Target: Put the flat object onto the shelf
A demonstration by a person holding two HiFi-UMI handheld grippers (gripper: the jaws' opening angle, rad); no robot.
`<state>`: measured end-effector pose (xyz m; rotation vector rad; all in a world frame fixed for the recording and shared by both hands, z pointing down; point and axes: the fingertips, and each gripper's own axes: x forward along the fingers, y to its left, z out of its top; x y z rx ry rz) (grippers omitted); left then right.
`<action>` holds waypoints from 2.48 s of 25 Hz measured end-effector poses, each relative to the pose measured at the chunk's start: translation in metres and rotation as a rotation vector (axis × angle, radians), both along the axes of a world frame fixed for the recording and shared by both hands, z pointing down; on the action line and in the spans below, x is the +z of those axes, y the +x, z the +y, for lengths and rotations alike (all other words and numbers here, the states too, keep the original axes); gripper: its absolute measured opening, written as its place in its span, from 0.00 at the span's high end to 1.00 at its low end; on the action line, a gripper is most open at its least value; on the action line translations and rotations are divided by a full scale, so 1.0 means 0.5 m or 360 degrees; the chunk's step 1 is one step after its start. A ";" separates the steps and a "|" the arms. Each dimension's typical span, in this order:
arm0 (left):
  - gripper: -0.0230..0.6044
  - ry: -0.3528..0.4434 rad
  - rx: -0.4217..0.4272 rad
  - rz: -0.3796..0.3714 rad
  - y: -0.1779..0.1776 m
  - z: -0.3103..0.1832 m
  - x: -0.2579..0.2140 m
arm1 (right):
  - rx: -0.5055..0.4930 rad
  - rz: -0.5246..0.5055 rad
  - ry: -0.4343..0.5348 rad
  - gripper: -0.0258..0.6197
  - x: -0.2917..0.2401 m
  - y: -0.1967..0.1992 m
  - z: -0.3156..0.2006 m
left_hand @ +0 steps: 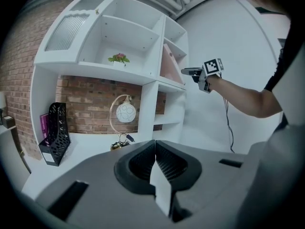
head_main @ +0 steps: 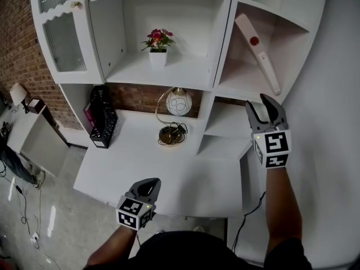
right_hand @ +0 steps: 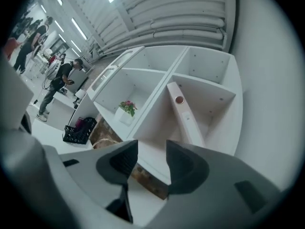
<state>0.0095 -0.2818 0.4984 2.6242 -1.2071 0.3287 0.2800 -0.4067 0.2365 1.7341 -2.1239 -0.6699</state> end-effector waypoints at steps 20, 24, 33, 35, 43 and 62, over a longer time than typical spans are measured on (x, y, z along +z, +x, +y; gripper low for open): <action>0.96 0.0033 0.0098 0.0032 0.021 0.005 -0.018 | -0.0248 -0.0715 -0.0514 0.76 0.328 -0.102 0.227; 0.96 0.0038 0.0096 0.0034 0.020 0.009 -0.017 | -0.0291 -0.0755 -0.0656 0.77 0.402 -0.138 0.254; 0.95 0.0015 0.0109 0.0039 0.025 0.022 -0.002 | -0.0352 -0.0847 -0.0807 0.79 0.476 -0.194 0.299; 0.96 0.0012 0.0118 0.0027 0.028 0.025 0.002 | -0.0348 -0.0866 -0.0833 0.80 0.491 -0.199 0.307; 0.96 0.0016 0.0149 0.0018 0.036 0.033 0.000 | -0.0352 -0.0932 -0.0904 0.81 0.528 -0.221 0.327; 0.95 0.0017 0.0200 0.0019 0.050 0.052 0.001 | -0.0354 -0.1015 -0.0938 0.95 0.551 -0.229 0.337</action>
